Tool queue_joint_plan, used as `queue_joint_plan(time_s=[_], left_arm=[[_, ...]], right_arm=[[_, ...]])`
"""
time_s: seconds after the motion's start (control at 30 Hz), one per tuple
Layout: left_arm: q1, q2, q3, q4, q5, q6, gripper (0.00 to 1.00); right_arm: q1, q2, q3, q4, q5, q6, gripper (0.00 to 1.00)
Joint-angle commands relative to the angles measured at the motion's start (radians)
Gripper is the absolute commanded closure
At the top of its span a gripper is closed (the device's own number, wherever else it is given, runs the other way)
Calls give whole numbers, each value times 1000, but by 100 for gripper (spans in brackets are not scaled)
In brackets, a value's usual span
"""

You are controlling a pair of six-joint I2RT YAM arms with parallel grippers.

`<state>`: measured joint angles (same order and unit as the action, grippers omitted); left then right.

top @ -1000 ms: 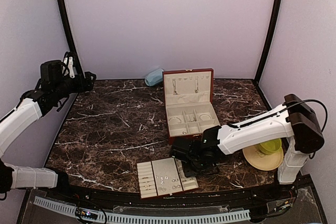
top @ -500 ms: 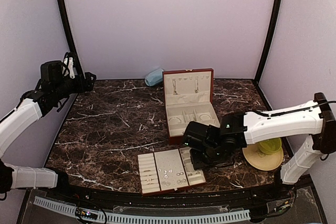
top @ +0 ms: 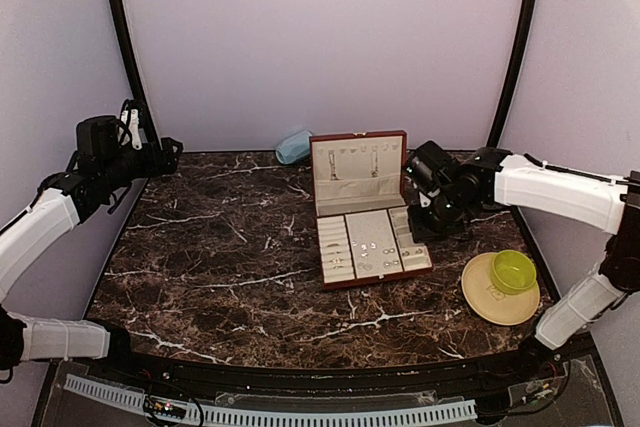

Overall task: Organize the mixed jewelry
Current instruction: Place the compartment layer in the jewelry box.

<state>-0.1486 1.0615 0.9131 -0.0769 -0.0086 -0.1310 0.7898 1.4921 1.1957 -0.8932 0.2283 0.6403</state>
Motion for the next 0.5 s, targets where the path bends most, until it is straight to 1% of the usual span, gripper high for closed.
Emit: queue_joint_plan(time_s=[0.0,0.2,0.47], left_arm=[[4,-33,-15,14,4,5,1],[4,-39,-16,15,6,8,2],[4,-47,-17,16,6,11,2]], right_arm=[[-124,10,84,31,-37,-230,100],[-250,111,162,55,-92,-321,100],[-296,267,336,13,-137,-394,100]])
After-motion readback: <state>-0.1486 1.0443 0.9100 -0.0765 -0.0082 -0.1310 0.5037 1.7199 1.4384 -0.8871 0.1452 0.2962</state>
